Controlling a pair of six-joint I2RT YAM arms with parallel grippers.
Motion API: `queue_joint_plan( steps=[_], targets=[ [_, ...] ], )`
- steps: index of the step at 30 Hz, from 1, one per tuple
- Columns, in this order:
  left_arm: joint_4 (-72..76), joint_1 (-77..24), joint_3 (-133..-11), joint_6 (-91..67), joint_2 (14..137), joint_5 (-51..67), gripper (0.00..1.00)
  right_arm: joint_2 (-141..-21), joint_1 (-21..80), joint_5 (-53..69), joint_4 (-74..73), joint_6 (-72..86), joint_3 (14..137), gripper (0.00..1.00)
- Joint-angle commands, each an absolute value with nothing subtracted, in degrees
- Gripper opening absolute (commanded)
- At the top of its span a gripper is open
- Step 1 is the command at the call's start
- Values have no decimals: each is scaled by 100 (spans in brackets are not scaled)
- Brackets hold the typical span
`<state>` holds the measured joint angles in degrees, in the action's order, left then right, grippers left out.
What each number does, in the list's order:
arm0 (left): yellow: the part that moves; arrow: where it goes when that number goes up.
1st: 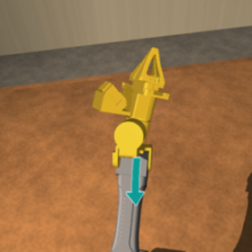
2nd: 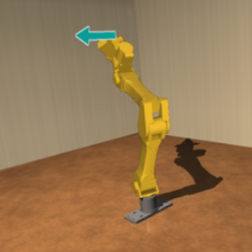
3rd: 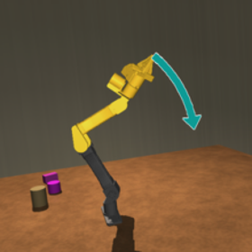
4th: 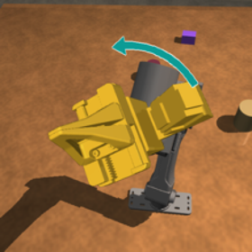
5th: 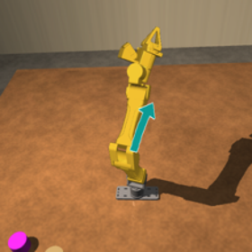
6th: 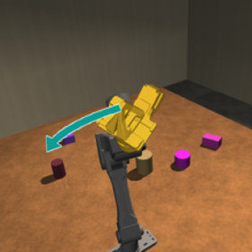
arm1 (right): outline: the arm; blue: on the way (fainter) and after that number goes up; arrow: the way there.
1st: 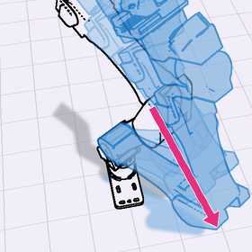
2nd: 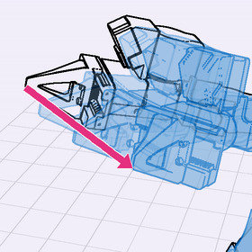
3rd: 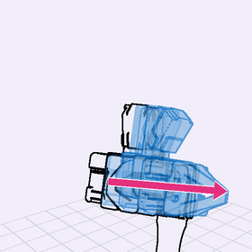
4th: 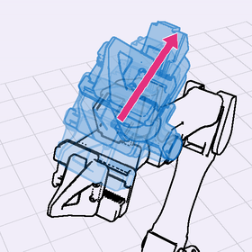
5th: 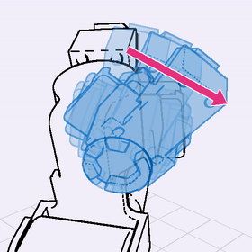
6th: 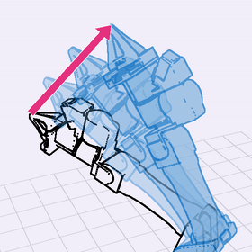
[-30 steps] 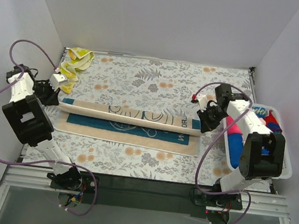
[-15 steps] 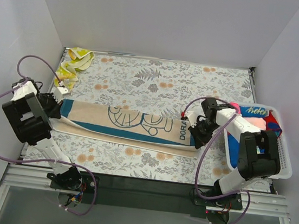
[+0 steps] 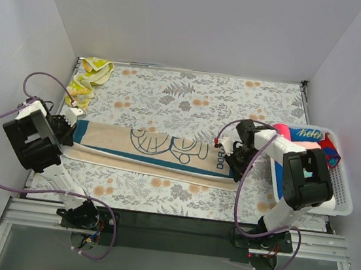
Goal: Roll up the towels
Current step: Fold the towel
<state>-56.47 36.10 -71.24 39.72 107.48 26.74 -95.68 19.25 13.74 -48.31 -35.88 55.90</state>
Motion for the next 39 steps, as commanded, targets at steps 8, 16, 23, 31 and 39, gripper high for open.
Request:
queue_joint_plan(
  steps=[8, 16, 23, 31, 39],
  targets=[
    [-5783, 3630, -7303, 4008, 10521, 2821, 0, -10231, 1521, 553, -4552, -3796, 6653, 1],
    [-6459, 3647, -7971, 4139, 10363, 3032, 0, -9511, 1521, 659, -4930, -4034, 6478, 1],
    [-6881, 3674, -8296, 4359, 10187, 2953, 0, -9115, 1521, 703, -5229, -4078, 6600, 1],
    [-7163, 3920, -8263, 4675, 10152, 2874, 0, -9087, 1529, 782, -5265, -4175, 6302, 1],
    [-6558, 3920, -7226, 4676, 10028, 2655, 0, -9413, 1529, 896, -5019, -4026, 6188, 1]
  ],
)
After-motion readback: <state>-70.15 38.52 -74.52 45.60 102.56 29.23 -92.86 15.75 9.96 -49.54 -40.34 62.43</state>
